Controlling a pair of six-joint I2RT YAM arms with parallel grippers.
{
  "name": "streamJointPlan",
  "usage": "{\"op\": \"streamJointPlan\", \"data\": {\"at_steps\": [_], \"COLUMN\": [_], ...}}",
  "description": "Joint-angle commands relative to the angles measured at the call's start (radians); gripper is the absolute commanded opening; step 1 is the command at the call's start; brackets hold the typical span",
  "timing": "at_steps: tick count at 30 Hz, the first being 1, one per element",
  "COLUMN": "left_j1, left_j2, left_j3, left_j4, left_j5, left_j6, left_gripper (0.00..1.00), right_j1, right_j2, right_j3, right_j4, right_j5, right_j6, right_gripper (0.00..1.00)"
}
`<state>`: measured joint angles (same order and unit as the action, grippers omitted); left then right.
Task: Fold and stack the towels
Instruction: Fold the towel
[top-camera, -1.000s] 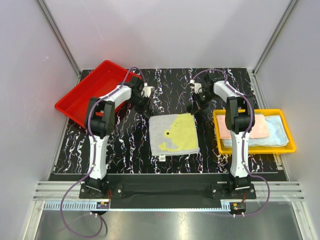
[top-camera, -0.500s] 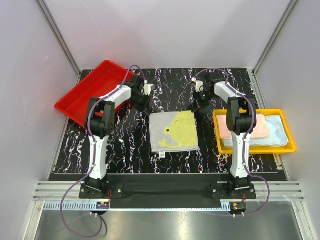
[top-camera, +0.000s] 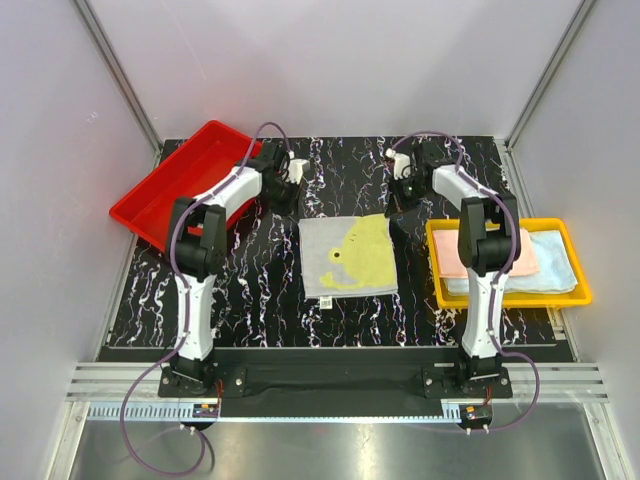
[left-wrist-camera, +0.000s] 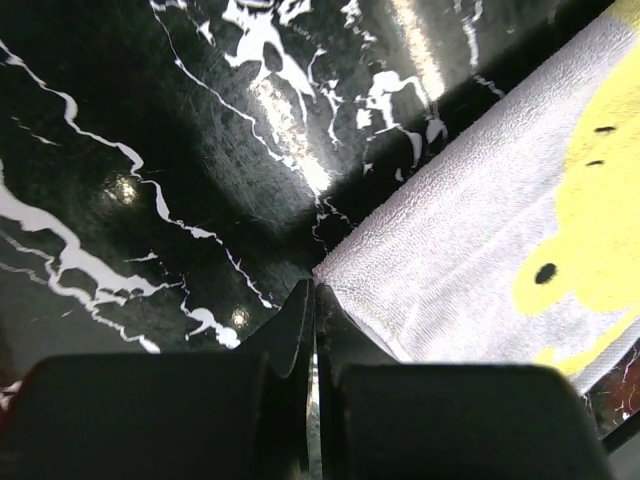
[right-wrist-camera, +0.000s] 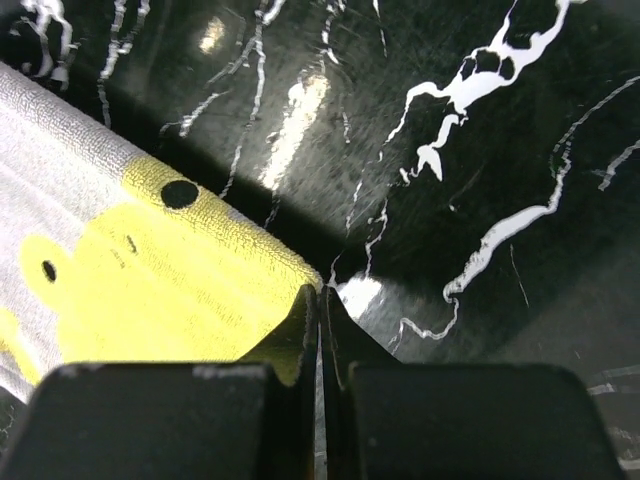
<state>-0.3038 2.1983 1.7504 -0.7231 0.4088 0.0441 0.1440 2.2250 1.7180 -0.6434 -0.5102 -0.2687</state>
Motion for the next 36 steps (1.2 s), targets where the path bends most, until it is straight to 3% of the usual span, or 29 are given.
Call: {"op": "streamJointPlan", "data": {"at_steps": [1,12,22,26,36], "left_j1": [0.002,-0.043,-0.101,-0.116,-0.188], "left_j2": [-0.11,-0.259,-0.434,-0.469,-0.581], "left_j3": [0.031,-0.078,-0.313,-0.388,-0.505], "left_j4": [-0.006,0.001,0.057,0.054,0.042], "left_j5": [-0.077,-0.143,-0.186,-0.134,-0.143], "left_j6": [0.036,0.059,0.039,0.011,-0.021], "left_gripper": [0.0,0.0,0.0,0.0,0.0], "right_j1": [-0.014,0.02,0.115,0.161,0.193], "right_j2": [-0.14,-0.366,-0.596,-0.694,-0.786], "right_j3": [-0.047,-0.285,-0.569,-0.667,-0.755], "right_j4": [0.122,0.255,0.332,0.378,0.301], "right_j5": [0.067,0.157,0.308,0.412,0.461], "right_j6": [-0.014,0.002,0.051,0.127,0.263], "right_gripper": [0.0,0.0,0.0,0.0,0.0]}}
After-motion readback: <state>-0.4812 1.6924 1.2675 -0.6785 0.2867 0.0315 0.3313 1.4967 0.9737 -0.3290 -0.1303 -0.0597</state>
